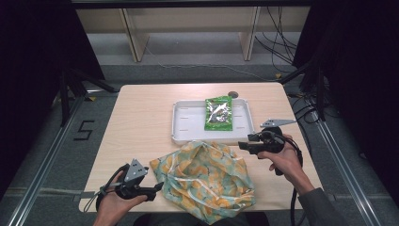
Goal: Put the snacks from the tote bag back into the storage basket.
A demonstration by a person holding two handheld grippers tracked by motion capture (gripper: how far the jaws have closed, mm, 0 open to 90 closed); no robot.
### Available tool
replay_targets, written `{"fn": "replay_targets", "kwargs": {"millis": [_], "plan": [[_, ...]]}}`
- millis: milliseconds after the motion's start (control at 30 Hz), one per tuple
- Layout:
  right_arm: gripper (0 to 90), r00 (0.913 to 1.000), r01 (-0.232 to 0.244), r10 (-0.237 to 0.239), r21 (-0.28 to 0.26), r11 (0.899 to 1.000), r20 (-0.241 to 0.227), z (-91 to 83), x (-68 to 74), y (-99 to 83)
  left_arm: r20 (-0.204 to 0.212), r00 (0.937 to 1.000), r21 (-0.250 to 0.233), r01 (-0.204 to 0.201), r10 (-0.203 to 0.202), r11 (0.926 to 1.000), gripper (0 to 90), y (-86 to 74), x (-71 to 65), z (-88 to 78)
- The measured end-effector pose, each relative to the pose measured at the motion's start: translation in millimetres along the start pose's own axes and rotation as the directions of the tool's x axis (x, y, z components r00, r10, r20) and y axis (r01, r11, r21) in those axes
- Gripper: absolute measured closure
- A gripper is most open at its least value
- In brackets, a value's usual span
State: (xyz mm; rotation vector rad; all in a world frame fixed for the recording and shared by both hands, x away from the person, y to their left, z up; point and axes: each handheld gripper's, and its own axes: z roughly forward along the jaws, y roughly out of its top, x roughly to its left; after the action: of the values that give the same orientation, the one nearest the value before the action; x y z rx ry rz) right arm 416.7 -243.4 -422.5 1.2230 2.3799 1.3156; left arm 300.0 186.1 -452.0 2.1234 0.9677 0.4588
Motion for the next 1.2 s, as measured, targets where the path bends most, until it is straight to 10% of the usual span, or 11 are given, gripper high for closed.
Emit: {"fn": "replay_targets", "kwargs": {"millis": [1200], "plan": [[37.5, 0.9998, 0.017, -0.017, 0.022, 1.000, 0.010, -20.4, 14.5, -32.3, 0.000, 1.0000, 0.001, 0.001, -0.001, 1.0000, 24.5, 0.0, -0.1, -0.1]]}}
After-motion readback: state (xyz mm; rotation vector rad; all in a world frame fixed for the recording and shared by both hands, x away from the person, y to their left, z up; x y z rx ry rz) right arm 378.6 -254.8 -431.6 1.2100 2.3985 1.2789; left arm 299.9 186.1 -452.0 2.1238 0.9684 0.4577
